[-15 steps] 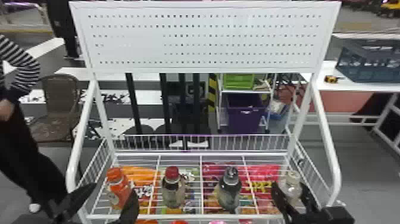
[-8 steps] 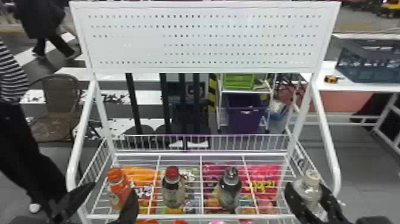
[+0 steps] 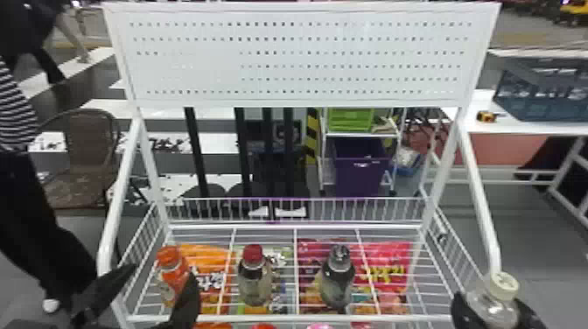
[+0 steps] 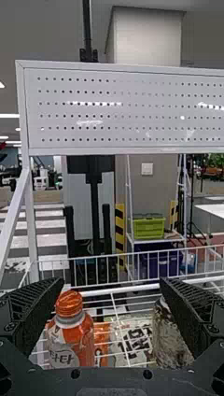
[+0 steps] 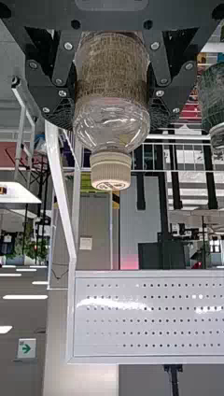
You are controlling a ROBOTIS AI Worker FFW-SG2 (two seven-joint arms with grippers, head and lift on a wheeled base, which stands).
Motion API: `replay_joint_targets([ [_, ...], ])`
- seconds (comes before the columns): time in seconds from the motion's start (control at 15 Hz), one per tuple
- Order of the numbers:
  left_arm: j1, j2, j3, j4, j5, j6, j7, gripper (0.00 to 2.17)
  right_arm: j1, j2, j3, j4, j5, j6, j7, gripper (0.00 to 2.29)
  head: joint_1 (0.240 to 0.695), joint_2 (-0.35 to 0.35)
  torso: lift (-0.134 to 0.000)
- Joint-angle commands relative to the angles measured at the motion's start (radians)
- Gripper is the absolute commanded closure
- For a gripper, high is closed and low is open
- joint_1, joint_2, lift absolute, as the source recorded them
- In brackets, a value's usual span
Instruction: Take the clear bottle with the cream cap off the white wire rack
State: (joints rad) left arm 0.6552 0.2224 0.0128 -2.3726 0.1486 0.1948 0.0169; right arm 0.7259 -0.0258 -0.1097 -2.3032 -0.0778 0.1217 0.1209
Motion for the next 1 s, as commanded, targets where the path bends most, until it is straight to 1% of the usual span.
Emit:
replay_joint_targets([
  [0.0,0.001,0.000,-0.001,0.001,0.000,-0.005,0.000,0.13,0.044,0.003,-0.022,-0.042,-0.033,0.000,0.017,1.01,0.499,0.000,0.000],
  [0.27,0.001,-0.002,-0.004,0.003,0.002,-0.008,-0.002,0.13,0.081,0.004,-0.034,-0.074,-0.034,0.000,0.022,1.01,0.499,0.000,0.000],
  [0.67,0.007,-0.003,-0.008,-0.002,0.000,-0.011,0.000,0.13,0.102,0.004,-0.034,-0.078,-0.034,-0.061,0.022,1.01,0.499,0.000,0.000],
  [0.93,0.012,-0.003,-0.008,-0.010,-0.001,-0.011,0.000,0.13,0.112,0.003,-0.034,-0.085,-0.033,-0.061,0.022,1.01,0.499,0.000,0.000],
])
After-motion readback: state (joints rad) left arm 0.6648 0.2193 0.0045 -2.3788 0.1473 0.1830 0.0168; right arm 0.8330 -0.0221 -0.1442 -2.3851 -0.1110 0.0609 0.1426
